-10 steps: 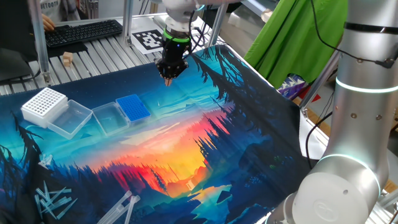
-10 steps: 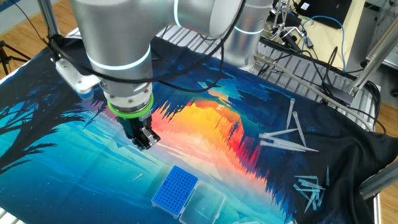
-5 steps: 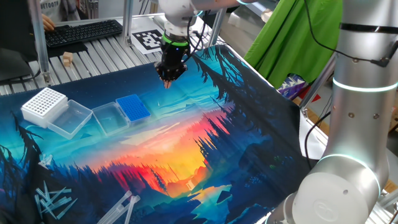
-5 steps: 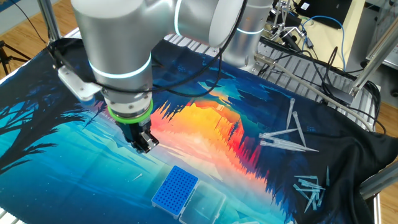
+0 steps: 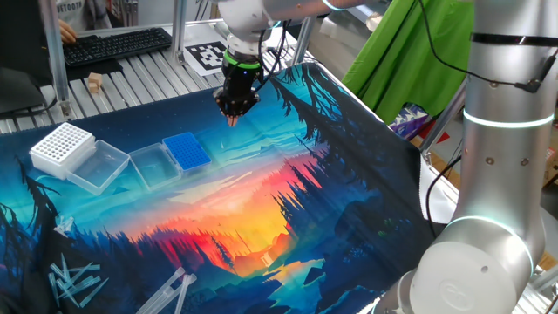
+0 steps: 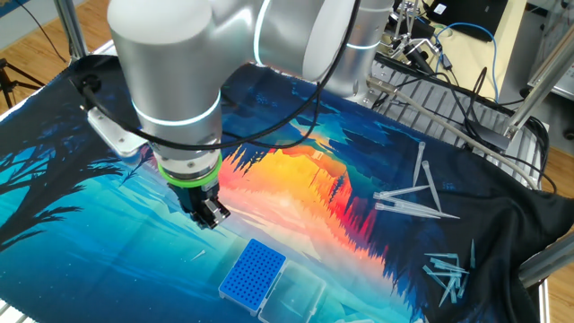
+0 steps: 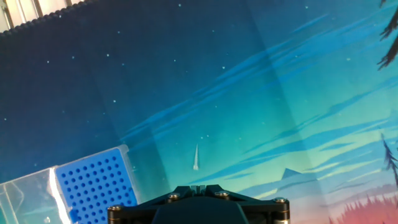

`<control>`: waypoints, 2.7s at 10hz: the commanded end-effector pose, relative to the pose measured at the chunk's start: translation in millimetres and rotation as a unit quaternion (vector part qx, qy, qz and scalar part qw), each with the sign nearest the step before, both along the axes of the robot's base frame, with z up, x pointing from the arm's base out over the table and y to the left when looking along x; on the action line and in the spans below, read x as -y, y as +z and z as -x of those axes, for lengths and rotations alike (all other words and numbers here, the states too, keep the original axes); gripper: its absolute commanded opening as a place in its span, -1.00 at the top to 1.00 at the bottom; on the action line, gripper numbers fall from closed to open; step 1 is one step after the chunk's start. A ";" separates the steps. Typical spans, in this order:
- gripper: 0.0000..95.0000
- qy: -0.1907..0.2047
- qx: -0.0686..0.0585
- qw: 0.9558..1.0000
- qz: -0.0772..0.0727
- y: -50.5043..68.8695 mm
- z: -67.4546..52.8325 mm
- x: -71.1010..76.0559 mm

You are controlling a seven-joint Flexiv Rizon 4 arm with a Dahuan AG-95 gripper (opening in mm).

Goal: Insert a small pipette tip into the holder for small pipette tips

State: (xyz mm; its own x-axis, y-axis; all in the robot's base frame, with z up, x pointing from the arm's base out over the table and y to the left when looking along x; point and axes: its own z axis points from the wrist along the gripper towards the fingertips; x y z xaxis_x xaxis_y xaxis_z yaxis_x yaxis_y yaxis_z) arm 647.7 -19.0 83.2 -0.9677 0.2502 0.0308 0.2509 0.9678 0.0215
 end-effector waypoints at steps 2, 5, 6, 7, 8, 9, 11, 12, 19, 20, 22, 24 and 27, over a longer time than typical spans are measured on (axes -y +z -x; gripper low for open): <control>1.00 -0.003 -0.001 1.000 0.000 -8.3 -4.7 -3.9; 1.00 -0.004 0.012 1.000 0.005 -10.1 -6.3 -5.2; 1.00 0.001 0.016 1.000 0.010 -10.4 -6.3 -5.3; 1.00 0.003 0.025 1.000 0.012 -10.4 -6.3 -5.4; 1.00 0.005 0.043 0.999 0.020 -10.4 -6.2 -5.4; 1.00 0.005 0.046 0.999 0.021 -10.5 -6.2 -5.4; 1.00 0.004 0.049 0.999 0.024 -10.5 -6.1 -5.5; 1.00 0.003 0.049 0.998 0.026 -10.6 -6.0 -5.7; 0.60 -0.004 0.056 0.998 0.035 -13.2 -2.5 -9.0; 0.60 -0.005 0.056 0.998 0.035 -13.6 -2.0 -9.4; 0.60 -0.006 0.061 0.997 0.038 -14.6 -0.7 -10.6; 0.60 -0.002 0.068 0.997 0.042 -15.3 -0.3 -10.7; 0.60 0.000 0.078 0.996 0.046 -16.6 0.0 -10.0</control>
State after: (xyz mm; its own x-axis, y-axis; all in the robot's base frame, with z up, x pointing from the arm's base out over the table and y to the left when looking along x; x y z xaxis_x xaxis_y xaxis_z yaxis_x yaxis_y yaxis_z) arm 647.9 -9.0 66.6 -0.9587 0.2443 -0.1456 0.2509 0.9676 -0.0287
